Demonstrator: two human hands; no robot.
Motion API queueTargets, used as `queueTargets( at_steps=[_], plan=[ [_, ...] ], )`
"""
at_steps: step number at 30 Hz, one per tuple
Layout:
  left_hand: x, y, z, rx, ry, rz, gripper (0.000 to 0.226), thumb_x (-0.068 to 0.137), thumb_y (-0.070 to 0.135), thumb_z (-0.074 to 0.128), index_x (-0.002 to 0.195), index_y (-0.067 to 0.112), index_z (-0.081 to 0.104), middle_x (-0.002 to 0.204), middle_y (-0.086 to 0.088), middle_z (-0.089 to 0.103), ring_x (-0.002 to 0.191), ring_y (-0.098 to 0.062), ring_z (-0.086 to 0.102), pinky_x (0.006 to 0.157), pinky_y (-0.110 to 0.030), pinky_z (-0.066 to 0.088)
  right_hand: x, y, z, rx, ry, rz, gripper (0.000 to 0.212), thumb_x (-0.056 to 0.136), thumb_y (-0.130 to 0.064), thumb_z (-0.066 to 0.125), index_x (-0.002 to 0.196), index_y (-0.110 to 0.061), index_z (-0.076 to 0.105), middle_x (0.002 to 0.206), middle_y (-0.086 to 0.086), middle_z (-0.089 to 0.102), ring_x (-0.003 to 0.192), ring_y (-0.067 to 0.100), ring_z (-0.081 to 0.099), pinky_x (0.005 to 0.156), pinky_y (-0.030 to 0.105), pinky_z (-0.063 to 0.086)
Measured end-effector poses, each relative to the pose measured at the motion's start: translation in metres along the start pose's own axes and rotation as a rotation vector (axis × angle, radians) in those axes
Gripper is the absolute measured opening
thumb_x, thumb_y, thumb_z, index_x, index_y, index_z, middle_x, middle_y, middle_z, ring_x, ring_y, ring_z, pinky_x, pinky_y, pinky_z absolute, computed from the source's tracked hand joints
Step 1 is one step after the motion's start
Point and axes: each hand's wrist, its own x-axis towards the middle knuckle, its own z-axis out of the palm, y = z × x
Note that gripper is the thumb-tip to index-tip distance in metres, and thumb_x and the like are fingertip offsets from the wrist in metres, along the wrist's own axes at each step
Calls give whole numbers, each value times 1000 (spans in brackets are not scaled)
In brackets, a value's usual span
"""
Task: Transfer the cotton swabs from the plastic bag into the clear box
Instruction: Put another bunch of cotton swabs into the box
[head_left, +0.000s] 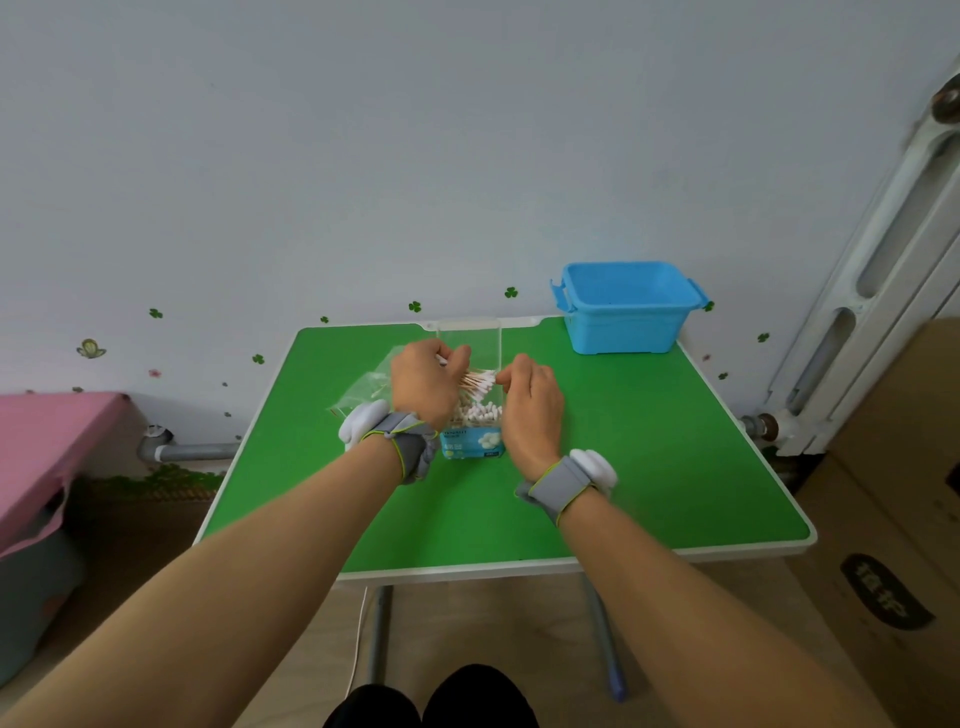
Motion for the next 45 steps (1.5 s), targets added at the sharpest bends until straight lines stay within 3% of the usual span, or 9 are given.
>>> queueTargets(
  at_steps=[7, 11, 14, 25, 28, 33, 38, 42, 45],
  plan=[
    [3, 3, 0, 129, -3, -41, 26, 85, 26, 63, 65, 11, 55, 65, -8, 57, 65, -26, 52, 60, -28, 37, -1, 1, 0, 38, -31, 31, 41, 102, -29, 28, 79, -22, 62, 99, 9, 61, 92, 22, 57, 82, 35, 44],
    [2, 2, -1, 184, -25, -4, 32, 86, 25, 62, 59, 16, 47, 66, -7, 58, 65, -26, 53, 59, -29, 39, -1, 1, 1, 25, -28, 34, 42, 103, -27, 30, 72, -24, 59, 94, 9, 61, 87, 21, 55, 78, 33, 41],
    [1, 3, -1, 228, -39, 29, 28, 85, 25, 61, 62, 14, 50, 68, -7, 60, 67, -27, 54, 60, -30, 40, 0, 3, 1, 35, -26, 3, 36, 103, -24, 30, 82, -16, 59, 89, 5, 61, 88, 22, 55, 75, 33, 41],
    [-5, -1, -3, 86, -47, 171, 22, 82, 21, 65, 66, 11, 54, 65, -7, 59, 61, -22, 49, 59, -31, 41, -1, 3, 3, 38, -54, 5, 48, 103, -37, 25, 94, -23, 71, 93, 3, 61, 91, 18, 56, 80, 32, 43],
    [-5, -1, -3, 60, -35, 161, 25, 83, 22, 65, 65, 11, 53, 58, -2, 52, 57, -19, 44, 57, -27, 35, 0, 2, 4, 46, -47, 15, 49, 104, -35, 25, 87, -22, 69, 97, 7, 64, 94, 20, 57, 82, 34, 44],
    [-4, -2, -2, 23, -35, 121, 29, 83, 25, 66, 63, 12, 50, 51, 2, 46, 51, -18, 42, 56, -29, 37, 2, 3, 5, 53, -43, 10, 49, 103, -33, 26, 75, -20, 64, 87, 6, 62, 88, 20, 55, 73, 29, 37],
    [-3, -4, -3, 22, -46, 114, 31, 85, 27, 66, 63, 12, 49, 51, 2, 47, 50, -16, 41, 56, -27, 35, 2, 5, 6, 41, -49, 12, 54, 104, -34, 25, 69, -19, 64, 88, 7, 64, 94, 21, 55, 79, 32, 39],
    [-2, 0, -2, 99, -40, 114, 30, 87, 29, 64, 69, 7, 54, 68, -13, 64, 65, -28, 57, 63, -34, 47, 0, 5, 5, 35, -59, 25, 54, 104, -36, 25, 68, -22, 63, 90, 9, 62, 92, 22, 55, 81, 33, 40],
    [0, 7, 1, 225, -23, 78, 30, 89, 29, 60, 79, 1, 61, 84, -18, 68, 80, -34, 62, 68, -36, 48, -2, 5, 5, 28, -71, 29, 52, 103, -38, 25, 75, -23, 65, 97, 10, 61, 91, 21, 56, 84, 35, 42]
  ],
)
